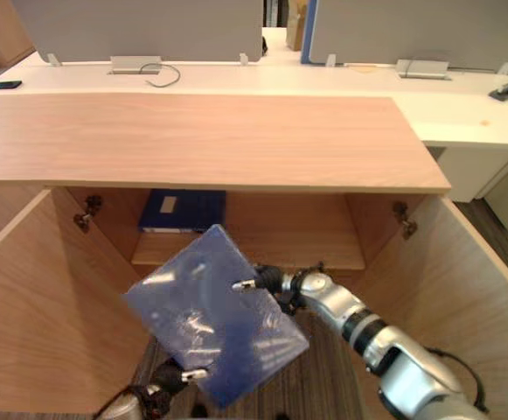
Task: Walk over to the cabinet, pick up the folder, carry it to the office cabinet, place the folder inside the office cabinet, then close the office cabinet door
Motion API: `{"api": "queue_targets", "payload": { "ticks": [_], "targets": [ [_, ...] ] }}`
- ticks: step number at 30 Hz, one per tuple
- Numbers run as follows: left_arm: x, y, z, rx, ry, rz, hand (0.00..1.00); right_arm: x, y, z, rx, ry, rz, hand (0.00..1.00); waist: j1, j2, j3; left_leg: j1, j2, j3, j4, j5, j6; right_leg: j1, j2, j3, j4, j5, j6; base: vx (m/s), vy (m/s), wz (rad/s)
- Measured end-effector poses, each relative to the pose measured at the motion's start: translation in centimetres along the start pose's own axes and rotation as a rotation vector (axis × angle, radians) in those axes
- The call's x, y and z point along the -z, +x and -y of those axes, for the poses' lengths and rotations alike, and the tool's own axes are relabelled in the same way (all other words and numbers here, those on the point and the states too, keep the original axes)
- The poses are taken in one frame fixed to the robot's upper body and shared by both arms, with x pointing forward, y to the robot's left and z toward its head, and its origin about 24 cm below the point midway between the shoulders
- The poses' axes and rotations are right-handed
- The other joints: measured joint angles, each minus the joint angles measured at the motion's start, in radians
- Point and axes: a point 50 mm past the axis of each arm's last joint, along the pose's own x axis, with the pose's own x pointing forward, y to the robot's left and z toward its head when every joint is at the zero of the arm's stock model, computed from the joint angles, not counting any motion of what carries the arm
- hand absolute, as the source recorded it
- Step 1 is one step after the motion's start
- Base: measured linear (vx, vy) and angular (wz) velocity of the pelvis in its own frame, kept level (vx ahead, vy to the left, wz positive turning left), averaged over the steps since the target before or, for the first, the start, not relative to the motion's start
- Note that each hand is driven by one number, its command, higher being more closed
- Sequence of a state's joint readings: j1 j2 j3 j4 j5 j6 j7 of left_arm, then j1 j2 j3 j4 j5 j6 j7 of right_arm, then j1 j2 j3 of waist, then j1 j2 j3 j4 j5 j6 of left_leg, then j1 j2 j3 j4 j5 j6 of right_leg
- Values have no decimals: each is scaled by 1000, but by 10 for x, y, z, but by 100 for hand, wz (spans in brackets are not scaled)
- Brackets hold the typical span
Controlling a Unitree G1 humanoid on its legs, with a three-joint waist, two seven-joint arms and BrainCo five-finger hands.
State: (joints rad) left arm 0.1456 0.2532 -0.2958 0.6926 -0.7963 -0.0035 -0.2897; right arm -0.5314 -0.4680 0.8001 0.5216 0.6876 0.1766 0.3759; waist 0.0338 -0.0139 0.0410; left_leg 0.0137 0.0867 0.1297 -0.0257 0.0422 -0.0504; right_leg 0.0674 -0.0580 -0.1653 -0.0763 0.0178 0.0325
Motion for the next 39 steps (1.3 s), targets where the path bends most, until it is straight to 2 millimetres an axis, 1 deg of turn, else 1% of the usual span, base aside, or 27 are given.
{"api": "queue_targets", "payload": {
  "ticks": [1,2,3,4,5,6,7,9,11,13,14,15,17,18,20,22,23,24,26,27,28,30,31,33,37,38,39],
  "targets": [
    [5,-2,-9,-58,-107,24,0,11,2,-4,10,56,-9,100,1,0,1,9,-1,0,-3,0,0,3,-1,0,4,-3,5,0,0,0],
    [8,-3,-11,-78,-163,36,0,16,3,-6,16,86,-8,100,0,0,2,10,-1,0,-3,0,0,2,-2,0,8,-5,7,0,0,0],
    [14,-5,-15,-118,-315,79,0,23,4,-10,28,137,-4,100,-1,2,10,11,-3,0,0,-1,0,-1,-5,0,20,-10,10,0,0,0],
    [16,-6,-16,-135,-387,101,0,25,4,-11,35,151,-3,100,-1,3,22,9,-4,-1,11,-4,1,-2,-8,0,30,-14,10,-27,38,1],
    [16,-5,-16,-153,-519,159,0,27,4,-11,52,188,7,100,1,5,53,-6,-3,-3,53,-23,3,-14,-13,2,68,-31,9,-48,32,3],
    [13,-5,-18,-170,-605,212,0,29,6,-14,59,226,22,100,2,9,77,-35,1,-7,119,-54,4,-35,-18,3,119,-54,9,-97,37,0],
    [13,-7,-20,-182,-634,230,0,30,6,-16,60,234,23,100,2,11,86,-50,4,-7,156,-74,6,-50,-20,6,149,-67,9,-110,33,-4],
    [18,-11,-25,-224,-724,270,0,43,4,-20,69,274,9,100,7,29,107,-94,13,-7,274,-140,2,-89,-28,14,243,-115,13,-120,56,-9],
    [20,-12,-26,-244,-774,294,0,51,0,-20,84,313,8,100,10,39,116,-110,15,-9,318,-164,2,-100,-33,14,277,-132,17,-61,63,-4],
    [22,-15,-29,-282,-832,326,0,51,-2,-18,95,325,17,100,11,44,127,-133,14,-8,355,-183,8,-127,-41,15,319,-153,17,-50,70,-5],
    [25,-18,-36,-339,-888,350,0,48,-6,-14,88,362,58,100,7,46,141,-163,15,-10,408,-207,10,-163,-50,17,387,-186,18,-51,71,-3],
    [38,-29,-52,-474,-960,350,0,38,-14,-8,53,372,118,100,0,41,172,-215,16,-11,522,-258,17,-234,-72,29,534,-254,21,-46,60,-4],
    [53,-40,-63,-593,-1001,317,0,31,-22,0,53,354,151,100,-3,42,210,-265,14,-11,632,-312,22,-296,-93,36,667,-319,24,-72,27,2],
    [59,-46,-68,-642,-1007,307,0,25,-29,12,101,374,193,100,-9,39,250,-312,1,-15,712,-351,29,-351,-124,36,776,-372,29,-105,6,20],
    [61,-45,-66,-649,-1005,297,0,19,-39,27,170,404,253,100,-12,40,285,-368,-13,-25,797,-386,37,-407,-152,39,874,-419,35,-93,-1,25],
    [66,-45,-64,-660,-994,271,0,6,-58,54,323,481,387,100,-18,40,307,-470,-23,-34,931,-442,45,-504,-189,50,1016,-486,41,-90,12,22],
    [67,-45,-63,-664,-988,259,0,2,-64,61,366,507,429,100,-19,40,311,-489,-27,-34,957,-455,47,-525,-196,56,1046,-500,44,-53,17,16],
    [71,-43,-60,-667,-985,239,0,-7,-78,75,443,544,519,100,-25,43,325,-518,-33,-30,998,-474,53,-555,-215,66,1092,-523,50,-51,37,11],
    [77,-42,-55,-676,-961,201,0,-29,-98,94,547,590,678,100,-37,41,332,-576,-39,-18,1057,-498,64,-622,-228,88,1157,-545,58,-39,43,0],
    [76,-40,-54,-673,-943,190,0,-39,-106,101,582,604,749,100,-38,41,335,-607,-35,-13,1080,-504,64,-654,-230,89,1181,-545,59,-22,38,-15],
    [71,-37,-52,-655,-915,188,0,-54,-116,109,622,619,840,100,-38,41,348,-644,-29,-8,1108,-512,66,-692,-240,87,1209,-545,59,-7,26,-12],
    [59,-31,-51,-627,-882,208,0,-69,-131,118,676,653,947,100,-38,40,364,-690,-27,-3,1144,-520,71,-748,-255,86,1255,-545,59,-14,17,-4],
    [56,-29,-51,-618,-871,215,0,-74,-135,120,686,661,976,100,-37,40,371,-702,-25,-1,1157,-524,70,-762,-257,86,1267,-545,59,-48,39,-10],
    [45,-25,-49,-588,-831,234,0,-89,-142,123,701,691,1042,100,-26,41,389,-751,-2,8,1199,-537,72,-814,-256,81,1294,-549,57,-36,37,-20],
    [37,-22,-46,-565,-791,236,0,-99,-153,128,718,759,1115,100,-15,44,393,-834,3,-5,1252,-541,80,-878,-263,67,1330,-556,53,-42,38,5],
    [35,-21,-46,-557,-781,236,0,-106,-158,130,715,779,1153,100,-9,45,395,-860,3,-10,1266,-541,80,-899,-267,64,1342,-556,52,-34,31,16],
    [34,-20,-46,-556,-772,229,0,-118,-162,132,699,799,1198,100,-4,45,396,-883,1,-11,1279,-541,81,-920,-273,63,1356,-557,50,-31,30,13]
  ]
}}
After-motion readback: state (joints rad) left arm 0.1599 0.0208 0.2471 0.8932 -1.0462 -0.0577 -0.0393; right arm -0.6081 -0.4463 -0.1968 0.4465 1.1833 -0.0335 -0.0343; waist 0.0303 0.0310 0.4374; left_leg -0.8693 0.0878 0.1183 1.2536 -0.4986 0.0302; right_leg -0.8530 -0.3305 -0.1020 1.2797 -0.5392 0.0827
